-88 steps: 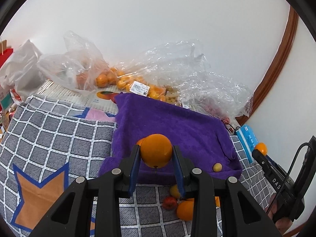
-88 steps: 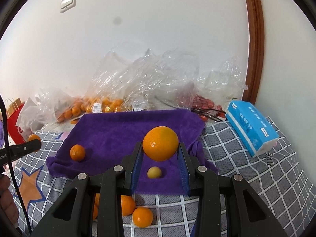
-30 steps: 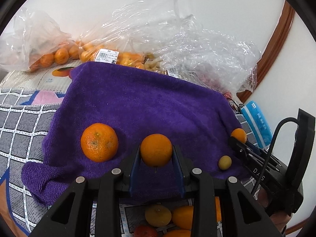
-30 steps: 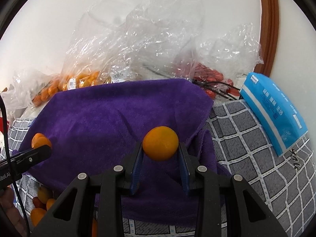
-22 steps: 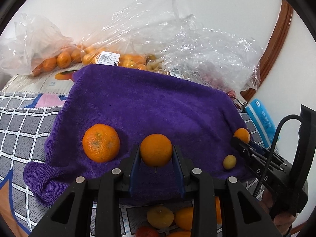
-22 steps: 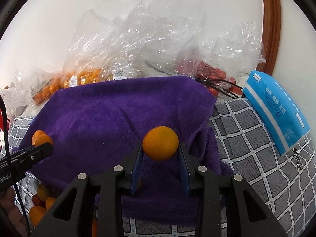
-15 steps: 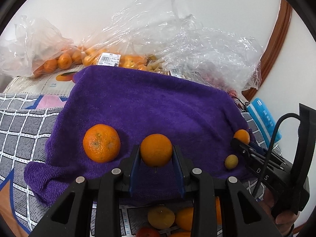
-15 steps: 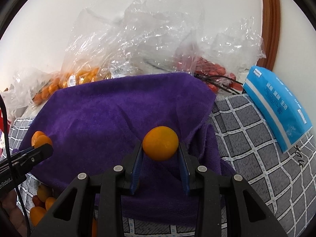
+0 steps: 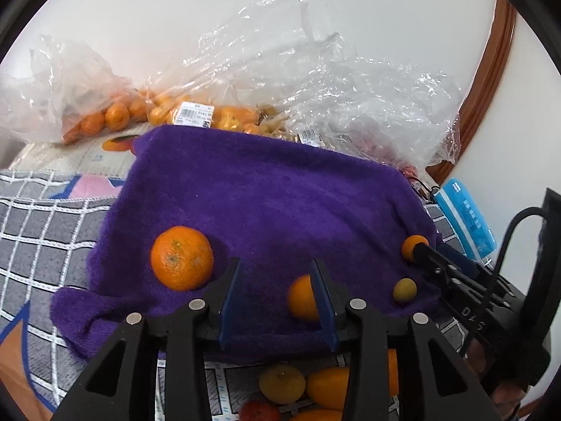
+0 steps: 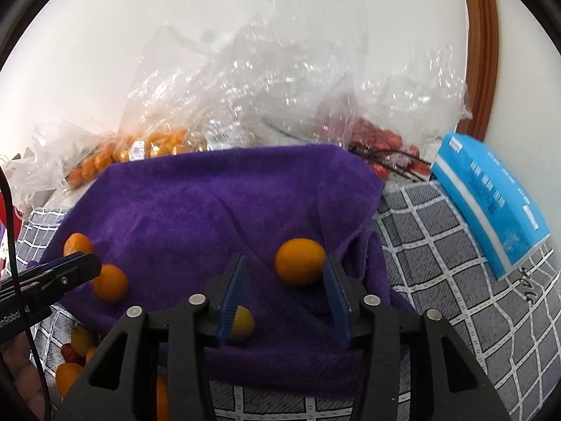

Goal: Organize fruits
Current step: 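Open the right tool over the towel while the left tool releases its orange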

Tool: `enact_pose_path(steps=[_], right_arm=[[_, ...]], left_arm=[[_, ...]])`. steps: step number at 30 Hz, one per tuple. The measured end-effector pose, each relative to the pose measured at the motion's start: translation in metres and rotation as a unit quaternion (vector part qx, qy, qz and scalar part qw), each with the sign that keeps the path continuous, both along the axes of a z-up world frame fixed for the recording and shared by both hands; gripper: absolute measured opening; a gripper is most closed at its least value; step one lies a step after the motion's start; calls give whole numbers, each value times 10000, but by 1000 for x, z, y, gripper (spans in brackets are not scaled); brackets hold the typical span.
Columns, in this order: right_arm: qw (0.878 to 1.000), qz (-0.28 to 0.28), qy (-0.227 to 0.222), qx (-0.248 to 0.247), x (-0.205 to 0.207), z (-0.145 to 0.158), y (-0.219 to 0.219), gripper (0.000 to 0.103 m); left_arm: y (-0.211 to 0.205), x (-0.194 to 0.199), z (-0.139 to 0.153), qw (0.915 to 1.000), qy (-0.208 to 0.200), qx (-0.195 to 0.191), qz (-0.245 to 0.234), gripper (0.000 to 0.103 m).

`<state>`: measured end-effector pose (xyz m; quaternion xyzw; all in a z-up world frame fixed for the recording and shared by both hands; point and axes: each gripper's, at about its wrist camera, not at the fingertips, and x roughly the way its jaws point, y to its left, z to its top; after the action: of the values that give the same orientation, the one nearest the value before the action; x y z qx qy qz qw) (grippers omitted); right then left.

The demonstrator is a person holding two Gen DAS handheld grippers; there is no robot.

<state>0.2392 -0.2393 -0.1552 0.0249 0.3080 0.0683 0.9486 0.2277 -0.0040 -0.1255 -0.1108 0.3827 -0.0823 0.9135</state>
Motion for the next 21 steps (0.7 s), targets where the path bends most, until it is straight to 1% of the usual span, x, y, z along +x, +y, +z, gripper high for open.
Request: enact_pose_path(steps=[2,3,5,7,9,13,14,16,18,21], right_arm=[[9999,-23,-112,24,-7,9,1,48],[9998,-41,-169,32,-10,12,1,48],[9997,-127,-207,-56,-18,21,3,53],[9993,-238,-251,-144,-26,29,5,53],[9987,-333,-329,-185,-41,39,3,53],[9986,-386,-364,-16,-64,51,-4,54],[9986,-385,-360,54,-69,53,-7,54],[9982,-437,-368,177,-82,56,-11,54],[9972,-558,-410,272,-93,58,-14,54],[9966,-602,-342,437,-107,58,-19,55]], left_arm=[[1,-4,8,10000,-92,-31,14,37],[2,-5,13,9999,-152,17,79,37],[1,-13,26,9988,-369,249,186,38],[-1,-20,38,9974,-526,464,187,38],[0,-28,46,9968,-598,493,197,38],[7,-48,56,9979,-530,342,137,38],[8,-55,58,9981,-463,394,132,38],[8,-67,60,9976,-472,490,85,38],[11,-78,60,9972,-520,525,113,38],[18,-91,54,9976,-442,523,122,38]])
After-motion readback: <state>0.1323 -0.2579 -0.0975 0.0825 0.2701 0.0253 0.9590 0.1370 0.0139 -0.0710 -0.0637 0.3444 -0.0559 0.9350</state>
